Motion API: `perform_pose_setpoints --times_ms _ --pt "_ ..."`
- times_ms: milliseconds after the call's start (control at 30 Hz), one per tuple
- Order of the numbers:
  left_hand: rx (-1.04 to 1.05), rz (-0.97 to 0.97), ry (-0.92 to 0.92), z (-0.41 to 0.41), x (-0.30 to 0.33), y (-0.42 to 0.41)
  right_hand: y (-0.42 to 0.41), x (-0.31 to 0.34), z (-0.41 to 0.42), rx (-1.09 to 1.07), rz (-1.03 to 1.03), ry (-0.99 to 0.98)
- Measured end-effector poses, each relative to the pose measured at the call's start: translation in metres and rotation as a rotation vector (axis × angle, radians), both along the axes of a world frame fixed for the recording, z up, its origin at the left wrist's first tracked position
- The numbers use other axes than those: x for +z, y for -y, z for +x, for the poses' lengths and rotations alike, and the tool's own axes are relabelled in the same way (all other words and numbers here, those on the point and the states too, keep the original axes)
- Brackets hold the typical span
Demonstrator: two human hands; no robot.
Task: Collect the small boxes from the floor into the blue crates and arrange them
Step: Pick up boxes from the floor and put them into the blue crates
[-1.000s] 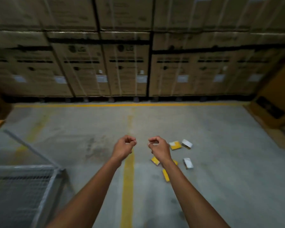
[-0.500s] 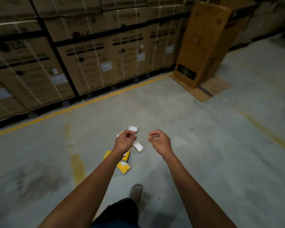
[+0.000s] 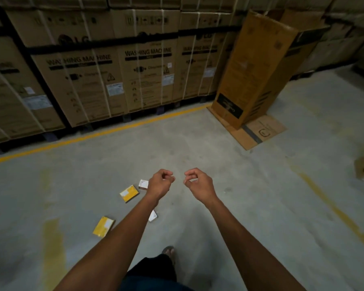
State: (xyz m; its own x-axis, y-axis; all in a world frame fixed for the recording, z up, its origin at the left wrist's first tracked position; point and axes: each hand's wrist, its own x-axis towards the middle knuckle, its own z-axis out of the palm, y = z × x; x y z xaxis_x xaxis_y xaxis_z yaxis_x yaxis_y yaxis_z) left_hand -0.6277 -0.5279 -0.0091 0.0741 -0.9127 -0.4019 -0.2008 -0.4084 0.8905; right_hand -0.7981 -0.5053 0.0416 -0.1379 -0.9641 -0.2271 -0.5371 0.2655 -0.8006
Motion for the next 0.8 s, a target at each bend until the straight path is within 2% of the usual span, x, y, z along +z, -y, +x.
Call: perform_pose_setpoints --times_ms 233,433,800 --pt "0.099 0.009 0.098 -0.01 -0.001 0.091 0.124 0.004 -0.016 0.164 0.013 0.017" --pt "0.222 0.011 0.257 -0.004 0.004 0.147 0.224 -0.002 -0.002 0.372 0.031 0.051" --pt "0.64 0.099 0.312 -0.03 0.026 0.21 0.366 -0.009 -0.002 0.885 0.021 0.045"
